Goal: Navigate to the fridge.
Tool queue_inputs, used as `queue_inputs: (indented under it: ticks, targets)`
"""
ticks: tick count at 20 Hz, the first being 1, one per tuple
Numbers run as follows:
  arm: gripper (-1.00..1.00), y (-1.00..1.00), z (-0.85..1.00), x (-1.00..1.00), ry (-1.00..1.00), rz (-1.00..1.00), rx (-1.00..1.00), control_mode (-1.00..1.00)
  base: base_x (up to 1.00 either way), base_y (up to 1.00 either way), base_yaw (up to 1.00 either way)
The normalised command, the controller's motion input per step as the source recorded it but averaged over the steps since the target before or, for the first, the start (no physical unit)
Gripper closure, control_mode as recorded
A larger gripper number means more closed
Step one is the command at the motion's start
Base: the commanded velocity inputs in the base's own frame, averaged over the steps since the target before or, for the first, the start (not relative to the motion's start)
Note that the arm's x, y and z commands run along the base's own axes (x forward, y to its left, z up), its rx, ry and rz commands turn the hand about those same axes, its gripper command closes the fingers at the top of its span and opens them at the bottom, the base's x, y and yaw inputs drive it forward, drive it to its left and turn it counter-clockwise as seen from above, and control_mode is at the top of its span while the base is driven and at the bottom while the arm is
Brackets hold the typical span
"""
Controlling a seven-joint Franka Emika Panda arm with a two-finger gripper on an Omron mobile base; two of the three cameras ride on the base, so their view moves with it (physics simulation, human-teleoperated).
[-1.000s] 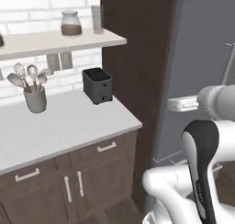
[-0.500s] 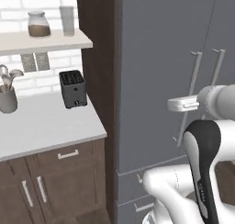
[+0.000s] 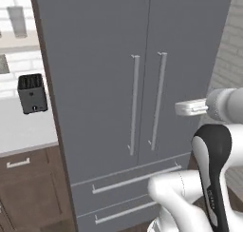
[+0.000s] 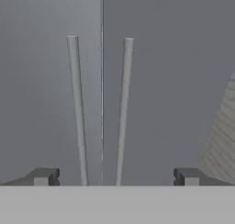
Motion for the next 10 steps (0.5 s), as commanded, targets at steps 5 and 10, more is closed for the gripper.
queue_inputs:
  ticks: [5, 10]
  targets:
    - [-1.00, 0.00, 0.00, 0.00, 0.00, 0.00, 0.00, 1.00, 0.89, 0.00, 0.00]
    - [-1.00, 0.00, 0.00, 0.00, 0.00, 0.00, 0.00, 1.00, 1.00, -0.10, 0.03]
